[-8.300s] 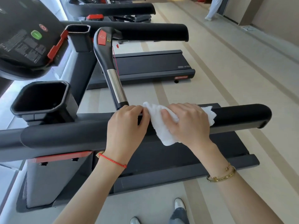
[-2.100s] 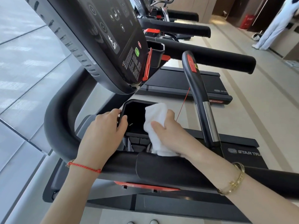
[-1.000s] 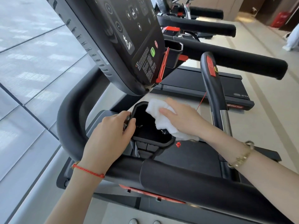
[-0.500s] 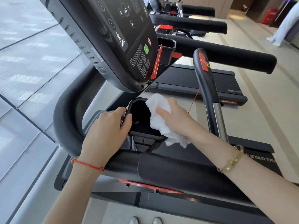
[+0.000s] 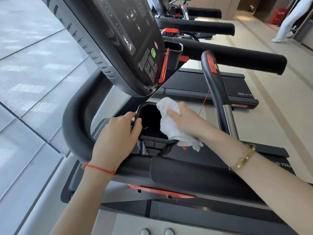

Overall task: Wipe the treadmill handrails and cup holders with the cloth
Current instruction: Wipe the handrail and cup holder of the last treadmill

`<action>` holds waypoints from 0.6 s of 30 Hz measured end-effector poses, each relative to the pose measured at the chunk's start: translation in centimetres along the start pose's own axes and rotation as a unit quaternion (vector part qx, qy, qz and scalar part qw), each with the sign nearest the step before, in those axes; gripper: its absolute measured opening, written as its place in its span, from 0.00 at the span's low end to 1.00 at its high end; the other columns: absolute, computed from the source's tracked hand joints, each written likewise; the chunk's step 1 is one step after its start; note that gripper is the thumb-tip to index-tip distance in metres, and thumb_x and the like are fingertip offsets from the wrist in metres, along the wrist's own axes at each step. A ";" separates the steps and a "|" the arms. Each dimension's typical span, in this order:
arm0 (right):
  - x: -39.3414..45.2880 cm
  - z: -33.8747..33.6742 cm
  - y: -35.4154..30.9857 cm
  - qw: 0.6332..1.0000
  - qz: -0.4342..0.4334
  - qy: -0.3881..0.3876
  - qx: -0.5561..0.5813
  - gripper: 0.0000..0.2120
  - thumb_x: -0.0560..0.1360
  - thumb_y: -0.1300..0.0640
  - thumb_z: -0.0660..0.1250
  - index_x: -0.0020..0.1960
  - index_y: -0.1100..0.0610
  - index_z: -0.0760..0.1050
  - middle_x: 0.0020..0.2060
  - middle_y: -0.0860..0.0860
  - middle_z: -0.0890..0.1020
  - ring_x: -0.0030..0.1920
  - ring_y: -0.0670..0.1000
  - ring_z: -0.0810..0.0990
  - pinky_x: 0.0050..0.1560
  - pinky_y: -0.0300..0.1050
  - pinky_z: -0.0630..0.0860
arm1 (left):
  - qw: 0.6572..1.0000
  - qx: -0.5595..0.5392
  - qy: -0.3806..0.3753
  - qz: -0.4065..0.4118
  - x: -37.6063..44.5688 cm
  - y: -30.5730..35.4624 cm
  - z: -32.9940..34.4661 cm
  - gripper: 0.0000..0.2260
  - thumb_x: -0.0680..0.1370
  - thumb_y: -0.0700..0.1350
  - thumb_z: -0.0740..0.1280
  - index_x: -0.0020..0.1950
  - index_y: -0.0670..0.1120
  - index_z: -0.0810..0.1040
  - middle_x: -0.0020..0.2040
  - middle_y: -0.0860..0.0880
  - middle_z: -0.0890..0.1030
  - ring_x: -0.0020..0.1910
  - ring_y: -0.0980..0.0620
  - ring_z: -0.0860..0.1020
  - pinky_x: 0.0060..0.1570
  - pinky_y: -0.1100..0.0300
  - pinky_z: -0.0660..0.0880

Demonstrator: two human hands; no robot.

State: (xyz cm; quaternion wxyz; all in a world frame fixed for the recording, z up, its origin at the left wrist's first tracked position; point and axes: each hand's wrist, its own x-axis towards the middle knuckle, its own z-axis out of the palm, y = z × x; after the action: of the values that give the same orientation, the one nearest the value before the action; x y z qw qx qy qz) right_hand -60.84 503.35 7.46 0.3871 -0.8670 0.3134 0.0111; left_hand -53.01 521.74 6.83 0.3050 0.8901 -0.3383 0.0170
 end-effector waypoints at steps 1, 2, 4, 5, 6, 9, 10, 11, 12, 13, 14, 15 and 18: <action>-0.6 0.4 0.3 1.000 0.006 0.001 0.002 0.22 0.82 0.45 0.52 0.68 0.60 0.57 0.48 0.53 0.76 0.42 0.49 0.76 0.35 0.44 0.68 | 1.000 -0.003 -0.001 0.000 0.0 0.0 0.0 0.12 0.81 0.52 0.60 0.56 0.48 0.79 0.37 0.51 0.82 0.38 0.48 0.81 0.40 0.48 0.79; -1.2 0.9 0.6 1.000 0.010 0.000 0.002 0.23 0.82 0.44 0.52 0.68 0.60 0.55 0.44 0.52 0.77 0.40 0.49 0.76 0.34 0.44 0.69 | 1.000 -0.004 -0.002 -0.001 0.0 0.0 0.0 0.12 0.81 0.52 0.60 0.56 0.48 0.79 0.37 0.51 0.82 0.37 0.49 0.81 0.40 0.48 0.79; -2.5 1.5 1.1 1.000 0.020 -0.009 0.015 0.26 0.82 0.42 0.52 0.67 0.61 0.54 0.40 0.51 0.76 0.38 0.48 0.76 0.34 0.44 0.70 | 1.000 -0.003 -0.004 -0.003 0.1 0.0 0.0 0.12 0.81 0.52 0.60 0.55 0.47 0.79 0.37 0.51 0.82 0.37 0.49 0.81 0.40 0.48 0.79; -2.9 1.7 1.3 0.999 0.026 -0.013 0.030 0.27 0.81 0.40 0.53 0.67 0.61 0.54 0.40 0.51 0.76 0.39 0.47 0.77 0.35 0.43 0.70 | 1.000 -0.002 -0.004 -0.003 0.1 0.0 0.0 0.12 0.81 0.52 0.60 0.55 0.47 0.79 0.37 0.50 0.82 0.37 0.49 0.81 0.40 0.47 0.79; -3.1 1.7 1.4 0.998 0.029 -0.017 0.044 0.29 0.81 0.39 0.53 0.68 0.61 0.54 0.41 0.50 0.76 0.40 0.46 0.76 0.35 0.42 0.70 | 1.000 -0.002 -0.003 -0.003 0.1 0.0 0.1 0.12 0.81 0.52 0.60 0.55 0.47 0.79 0.37 0.50 0.82 0.37 0.48 0.81 0.40 0.47 0.79; -2.4 1.5 1.3 0.999 0.018 -0.016 0.033 0.28 0.81 0.40 0.53 0.66 0.63 0.54 0.39 0.50 0.76 0.38 0.45 0.76 0.32 0.42 0.67 | 1.000 0.005 -0.007 -0.004 0.1 0.0 0.1 0.13 0.81 0.52 0.60 0.56 0.46 0.79 0.38 0.49 0.82 0.38 0.47 0.81 0.41 0.46 0.79; -1.9 1.4 1.2 1.000 0.010 -0.011 0.017 0.25 0.81 0.41 0.53 0.64 0.62 0.55 0.37 0.50 0.76 0.37 0.46 0.76 0.31 0.42 0.67 | 1.000 0.006 -0.008 -0.005 0.1 0.1 0.1 0.13 0.81 0.52 0.60 0.56 0.46 0.79 0.39 0.49 0.82 0.38 0.47 0.81 0.42 0.46 0.79; -1.3 1.1 1.1 1.000 0.003 -0.009 0.001 0.22 0.82 0.42 0.53 0.61 0.60 0.56 0.37 0.51 0.76 0.35 0.47 0.76 0.31 0.43 0.67 | 1.000 0.006 -0.008 -0.006 0.1 0.0 0.1 0.13 0.81 0.52 0.60 0.56 0.46 0.79 0.39 0.48 0.82 0.37 0.46 0.81 0.42 0.45 0.79; -0.7 0.8 1.1 1.000 -0.007 -0.009 -0.013 0.19 0.82 0.42 0.53 0.59 0.58 0.56 0.37 0.51 0.76 0.35 0.48 0.76 0.31 0.44 0.67 | 1.000 0.006 -0.007 -0.006 0.1 0.0 0.1 0.13 0.81 0.52 0.60 0.56 0.45 0.78 0.39 0.48 0.82 0.37 0.46 0.81 0.41 0.45 0.79; 0.0 0.4 1.0 0.999 -0.022 -0.012 -0.028 0.17 0.82 0.43 0.53 0.57 0.57 0.57 0.37 0.51 0.76 0.35 0.48 0.75 0.31 0.44 0.67 | 1.000 0.008 -0.006 -0.005 0.0 0.0 0.1 0.13 0.81 0.52 0.60 0.56 0.45 0.78 0.38 0.48 0.82 0.37 0.46 0.81 0.41 0.45 0.79; 0.8 -0.1 1.0 0.998 -0.042 -0.018 -0.051 0.15 0.82 0.44 0.53 0.55 0.56 0.59 0.37 0.51 0.76 0.35 0.48 0.74 0.31 0.45 0.67 | 1.000 0.009 -0.005 -0.005 0.0 0.1 0.1 0.13 0.81 0.52 0.60 0.56 0.45 0.78 0.38 0.48 0.82 0.37 0.46 0.81 0.41 0.46 0.79; 1.6 -0.6 0.9 0.994 -0.066 -0.027 -0.082 0.13 0.82 0.44 0.53 0.51 0.54 0.60 0.37 0.50 0.74 0.35 0.47 0.73 0.31 0.44 0.65 | 1.000 0.011 -0.005 -0.005 -0.1 0.1 0.0 0.14 0.81 0.52 0.60 0.55 0.45 0.79 0.38 0.48 0.82 0.37 0.46 0.81 0.41 0.46 0.79; 3.2 -1.8 0.0 0.975 -0.136 -0.066 -0.160 0.13 0.82 0.45 0.55 0.40 0.47 0.60 0.34 0.46 0.71 0.34 0.44 0.69 0.32 0.42 0.59 | 1.000 0.018 -0.007 -0.011 -0.1 0.2 0.0 0.14 0.81 0.53 0.59 0.56 0.45 0.78 0.37 0.47 0.82 0.38 0.44 0.80 0.42 0.45 0.78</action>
State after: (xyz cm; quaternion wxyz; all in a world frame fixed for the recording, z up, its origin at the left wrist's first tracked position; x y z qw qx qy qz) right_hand -58.67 500.38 7.84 0.2608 -0.9497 0.1603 0.0658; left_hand -53.22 521.70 6.85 0.2870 0.8990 -0.3304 0.0132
